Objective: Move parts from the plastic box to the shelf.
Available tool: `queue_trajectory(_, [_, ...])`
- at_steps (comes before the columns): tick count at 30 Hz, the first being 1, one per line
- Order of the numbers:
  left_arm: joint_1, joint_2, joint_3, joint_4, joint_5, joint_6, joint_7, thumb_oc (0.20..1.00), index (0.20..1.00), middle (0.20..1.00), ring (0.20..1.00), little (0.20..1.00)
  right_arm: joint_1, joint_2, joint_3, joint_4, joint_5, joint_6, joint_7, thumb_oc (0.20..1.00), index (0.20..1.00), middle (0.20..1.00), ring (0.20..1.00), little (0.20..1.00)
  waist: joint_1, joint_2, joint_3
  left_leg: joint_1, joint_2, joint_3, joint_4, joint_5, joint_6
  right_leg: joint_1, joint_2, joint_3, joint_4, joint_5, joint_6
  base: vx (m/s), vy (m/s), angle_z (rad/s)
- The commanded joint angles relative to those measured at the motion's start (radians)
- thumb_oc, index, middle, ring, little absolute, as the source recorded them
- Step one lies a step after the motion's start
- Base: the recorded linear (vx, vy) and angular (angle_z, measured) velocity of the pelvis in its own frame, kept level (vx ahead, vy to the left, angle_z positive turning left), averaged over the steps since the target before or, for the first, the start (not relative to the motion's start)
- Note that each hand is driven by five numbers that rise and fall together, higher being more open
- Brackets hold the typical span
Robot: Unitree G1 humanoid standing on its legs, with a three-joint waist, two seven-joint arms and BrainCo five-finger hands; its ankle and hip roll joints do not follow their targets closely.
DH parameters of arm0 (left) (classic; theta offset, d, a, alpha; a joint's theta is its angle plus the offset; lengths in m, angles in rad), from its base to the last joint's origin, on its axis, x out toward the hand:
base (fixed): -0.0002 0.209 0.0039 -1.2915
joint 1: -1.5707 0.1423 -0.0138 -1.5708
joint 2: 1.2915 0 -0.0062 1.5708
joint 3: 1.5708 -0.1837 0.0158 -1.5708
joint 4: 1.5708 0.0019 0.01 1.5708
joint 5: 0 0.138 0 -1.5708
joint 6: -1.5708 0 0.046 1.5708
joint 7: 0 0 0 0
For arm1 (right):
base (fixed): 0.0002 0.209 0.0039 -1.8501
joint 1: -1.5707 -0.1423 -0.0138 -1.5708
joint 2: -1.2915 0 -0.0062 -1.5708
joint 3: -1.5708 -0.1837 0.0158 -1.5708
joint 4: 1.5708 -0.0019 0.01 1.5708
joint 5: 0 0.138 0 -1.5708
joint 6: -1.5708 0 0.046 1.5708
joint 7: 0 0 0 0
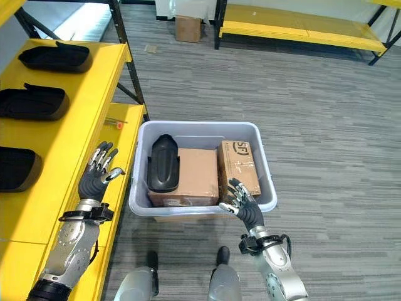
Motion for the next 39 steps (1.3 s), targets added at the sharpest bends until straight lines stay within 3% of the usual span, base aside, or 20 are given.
queue_trajectory(1, [-0.124, 0.011, -0.044, 0.052, 0.121, -0.059, 0.041, 1.0, 1.0, 1.0, 1.0, 1.0, -0.038, -0.048, 0.022, -0.085, 0.033, -0.04, 0.025, 1.0, 1.0, 1.0, 1.0, 1.0, -0.02, -0.001, -0.001, -0.041, 0.071, 0.015, 0.031, 0.002, -0.025, 0.001, -0.01, 0.035, 0.029, -0.007, 0.029, 0.0, -0.031, -0.06])
queue_trajectory(7, [-0.238, -0.013, -0.089, 0.165, 0.105, -0.082, 0.076, 1.0, 1.0, 1.0, 1.0, 1.0, -0.052, -0.057, 0.048, -0.098, 0.051, -0.047, 0.025, 1.0, 1.0, 1.0, 1.0, 1.0, -0.039, -0.024, 0.013, -0.04, 0.097, 0.032, 0.027, 0.009, -0.031, -0.034, 0.017, 0.06, 0.041, -0.008, 0.025, -0.02, -0.045, -0.27])
queue_trajectory(10, [-0.365, -0.027, -0.117, 0.284, 0.13, -0.104, 0.144, 1.0, 1.0, 1.0, 1.0, 1.0, -0.077, -0.055, 0.09, -0.111, 0.088, -0.06, 0.023, 1.0, 1.0, 1.0, 1.0, 1.0, -0.061, -0.054, 0.035, -0.05, 0.132, 0.05, 0.023, 0.02, -0.039, -0.086, 0.049, 0.089, 0.058, -0.005, 0.023, -0.06, -0.076, -0.28])
queue_trajectory(13, [-0.494, -0.018, -0.164, 0.43, 0.238, -0.089, 0.235, 1.0, 1.0, 1.0, 1.0, 1.0, -0.113, -0.057, 0.142, -0.114, 0.108, -0.068, 0.017, 1.0, 1.0, 1.0, 1.0, 1.0, -0.085, -0.084, 0.06, -0.057, 0.157, 0.069, 0.013, 0.037, -0.048, -0.121, 0.073, 0.105, 0.058, 0.007, 0.022, -0.05, -0.067, -0.36])
queue_trajectory(22, [-0.655, -0.035, -0.169, 0.614, 0.248, -0.085, 0.337, 1.0, 1.0, 1.0, 1.0, 1.0, -0.132, -0.051, 0.181, -0.116, 0.112, -0.095, -0.012, 1.0, 1.0, 1.0, 1.0, 1.0, -0.125, -0.132, 0.094, -0.099, 0.185, 0.074, 0.01, 0.056, -0.064, -0.174, 0.101, 0.111, 0.059, 0.021, 0.019, -0.02, -0.046, -0.09])
queue_trajectory(30, [-0.691, 0.016, -0.102, 0.651, 0.261, -0.097, 0.429, 1.0, 1.0, 1.0, 1.0, 1.0, -0.116, -0.046, 0.198, -0.107, 0.12, -0.108, -0.025, 1.0, 1.0, 1.0, 1.0, 1.0, -0.131, -0.172, 0.101, -0.119, 0.207, 0.073, 0.01, 0.063, -0.075, -0.189, 0.119, 0.105, 0.051, 0.031, 0.02, 0.01, -0.047, -0.03])
queue_trajectory(39, [-0.611, 0.076, -0.005, 0.456, 0.336, -0.13, 0.507, 1.0, 1.0, 1.0, 1.0, 1.0, -0.123, -0.044, 0.207, -0.099, 0.119, -0.113, -0.015, 1.0, 1.0, 1.0, 1.0, 1.0, -0.09, -0.193, 0.126, -0.141, 0.21, 0.045, 0.02, 0.056, -0.077, -0.177, 0.117, 0.074, 0.053, 0.023, 0.015, 0.03, -0.031, 0.08])
